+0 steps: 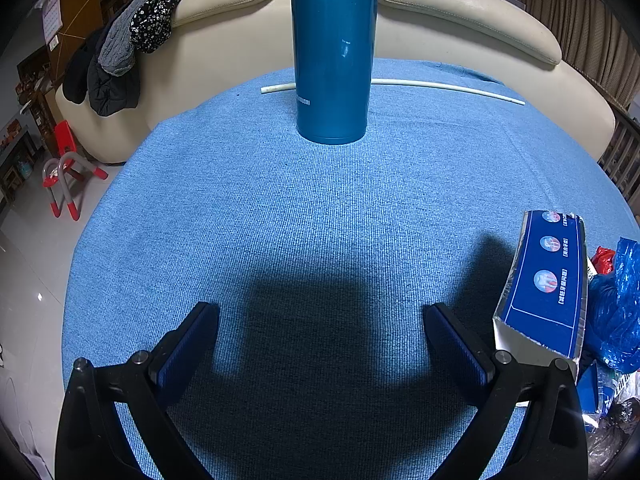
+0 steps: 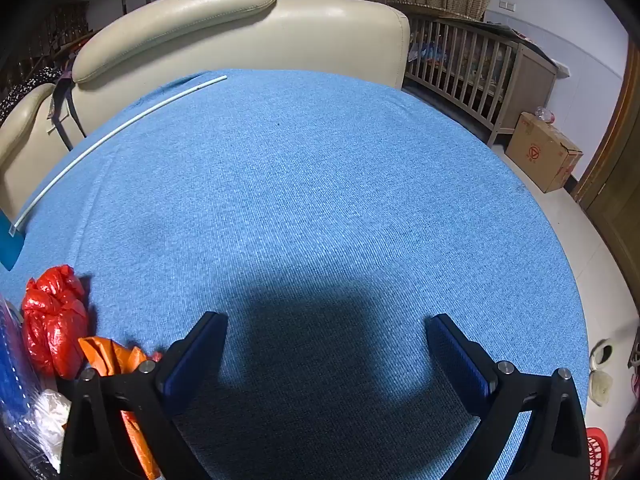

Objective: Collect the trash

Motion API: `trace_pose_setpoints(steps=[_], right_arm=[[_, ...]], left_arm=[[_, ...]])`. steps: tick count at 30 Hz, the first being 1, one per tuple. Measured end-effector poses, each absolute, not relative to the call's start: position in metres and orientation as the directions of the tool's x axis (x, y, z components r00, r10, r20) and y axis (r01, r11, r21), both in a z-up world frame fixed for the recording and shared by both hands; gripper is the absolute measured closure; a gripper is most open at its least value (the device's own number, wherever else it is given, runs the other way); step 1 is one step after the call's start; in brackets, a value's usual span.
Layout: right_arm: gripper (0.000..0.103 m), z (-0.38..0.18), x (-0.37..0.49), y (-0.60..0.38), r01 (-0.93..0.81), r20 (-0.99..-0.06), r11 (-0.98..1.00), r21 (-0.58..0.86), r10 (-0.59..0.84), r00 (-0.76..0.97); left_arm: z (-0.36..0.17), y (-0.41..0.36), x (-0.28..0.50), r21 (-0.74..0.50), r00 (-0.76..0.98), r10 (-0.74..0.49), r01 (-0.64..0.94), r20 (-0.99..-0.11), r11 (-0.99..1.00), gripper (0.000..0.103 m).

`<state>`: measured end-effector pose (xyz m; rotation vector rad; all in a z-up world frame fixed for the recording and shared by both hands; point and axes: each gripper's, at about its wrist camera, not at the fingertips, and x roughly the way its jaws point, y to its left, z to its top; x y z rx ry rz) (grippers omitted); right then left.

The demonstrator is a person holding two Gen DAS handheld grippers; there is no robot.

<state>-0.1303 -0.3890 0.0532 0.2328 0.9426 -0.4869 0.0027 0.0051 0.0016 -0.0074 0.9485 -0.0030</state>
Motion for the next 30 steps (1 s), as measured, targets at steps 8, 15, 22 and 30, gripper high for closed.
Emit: trace_pose_setpoints(steps=[8, 15, 22, 30], right_arm=[[0.0, 0.087, -0.185, -0.407, 0.537, -0.779, 0.843, -0.031, -0.357, 0.516], [0.0, 0.129, -0.238, -0.378, 0.483, -0.714, 0.875, 0.021, -0.325, 0.62], [0.0, 0.152, -0.277, -0.312, 0.376, -0.662, 0.923, 0.088, -0.228, 0.714], [0.0, 0.149, -0.325, -0.246, 0.3, -0.636, 0.949, 0.102, -0.169, 0.753]], left_arm=[[0.015, 0.01, -0.025, -0.041, 0.62, -0.044, 0.019, -0.784, 0.999, 0.0], [0.067, -0.001, -0.096, -0.034, 0.735, -0.077, 0.073, -0.673, 0.997, 0.0], [0.087, -0.013, -0.142, -0.041, 0.755, -0.136, 0.143, -0.641, 0.989, 0.0], [0.091, -0.02, -0.203, -0.059, 0.746, -0.183, 0.19, -0.64, 0.98, 0.0]])
